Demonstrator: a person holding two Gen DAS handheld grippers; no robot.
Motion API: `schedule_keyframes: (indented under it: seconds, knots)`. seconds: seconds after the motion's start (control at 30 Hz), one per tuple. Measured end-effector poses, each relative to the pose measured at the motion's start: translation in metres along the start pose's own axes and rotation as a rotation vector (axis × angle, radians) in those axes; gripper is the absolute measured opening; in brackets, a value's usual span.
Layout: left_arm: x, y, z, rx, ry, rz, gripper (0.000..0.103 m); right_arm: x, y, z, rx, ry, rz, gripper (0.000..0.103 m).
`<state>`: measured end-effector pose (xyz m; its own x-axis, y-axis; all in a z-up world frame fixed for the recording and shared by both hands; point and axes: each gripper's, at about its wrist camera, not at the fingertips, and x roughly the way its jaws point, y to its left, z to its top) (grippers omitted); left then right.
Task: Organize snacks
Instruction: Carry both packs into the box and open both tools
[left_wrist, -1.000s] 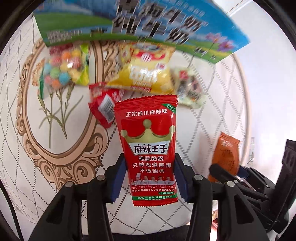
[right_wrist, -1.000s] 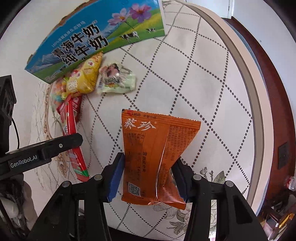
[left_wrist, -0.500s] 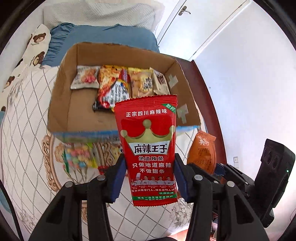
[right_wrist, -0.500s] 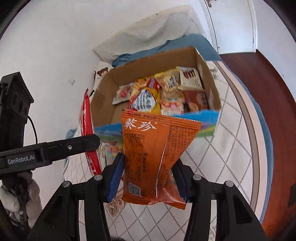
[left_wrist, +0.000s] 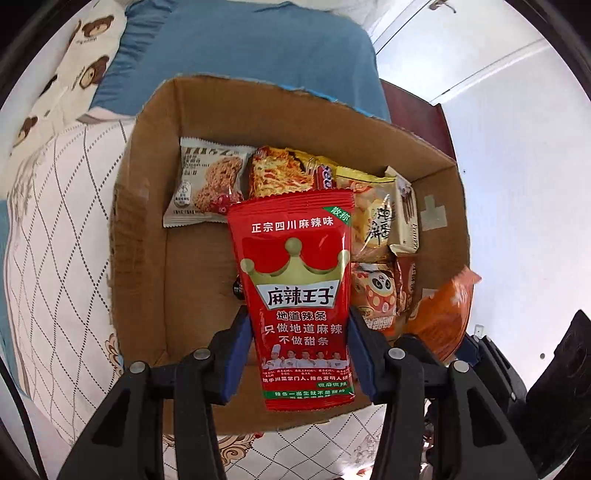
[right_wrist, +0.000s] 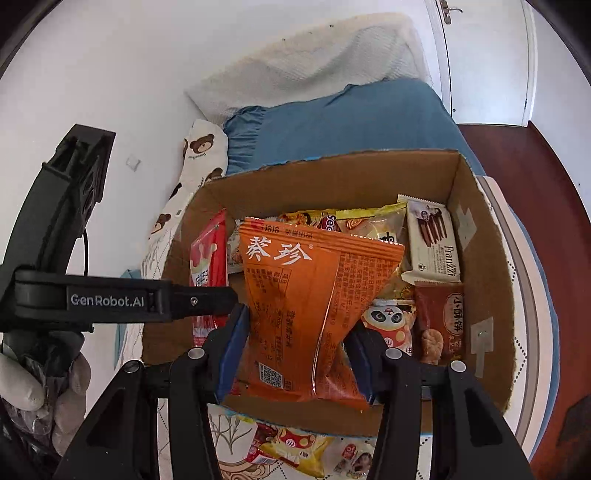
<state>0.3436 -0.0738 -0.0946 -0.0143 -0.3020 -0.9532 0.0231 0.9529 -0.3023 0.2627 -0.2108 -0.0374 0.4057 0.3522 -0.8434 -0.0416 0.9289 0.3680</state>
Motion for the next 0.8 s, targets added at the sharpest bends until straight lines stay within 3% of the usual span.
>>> schedule_keyframes:
  seconds: [0.33, 0.37, 0.4, 0.43, 0.5, 0.6, 0.8]
  knots:
    - [0.042, 0.019, 0.008, -0.020, 0.067, 0.059, 0.050, 0.046, -0.017, -0.014, 0.048, 0.106, 0.013, 0.054]
    - [0.044, 0.019, 0.007, -0.017, 0.071, 0.066, 0.052, 0.048, -0.021, -0.014, 0.064, 0.111, 0.017, 0.054]
    - [0.047, 0.020, 0.007, -0.015, 0.074, 0.071, 0.062, 0.044, -0.023, -0.015, 0.078, 0.122, 0.014, 0.055]
    - [0.048, 0.021, 0.006, -0.017, 0.072, 0.064, 0.066, 0.043, -0.026, -0.015, 0.089, 0.130, 0.011, 0.057]
    - [0.047, 0.022, 0.004, -0.017, 0.063, 0.047, 0.074, 0.042, -0.031, -0.015, 0.102, 0.131, 0.006, 0.072]
    - [0.040, 0.019, 0.000, 0.003, 0.017, 0.059, 0.085, 0.037, -0.035, -0.018, 0.107, 0.131, -0.006, 0.074]
    - [0.016, 0.011, -0.013, 0.073, -0.101, 0.148, 0.091, 0.021, -0.035, -0.027, 0.090, 0.120, -0.065, 0.093]
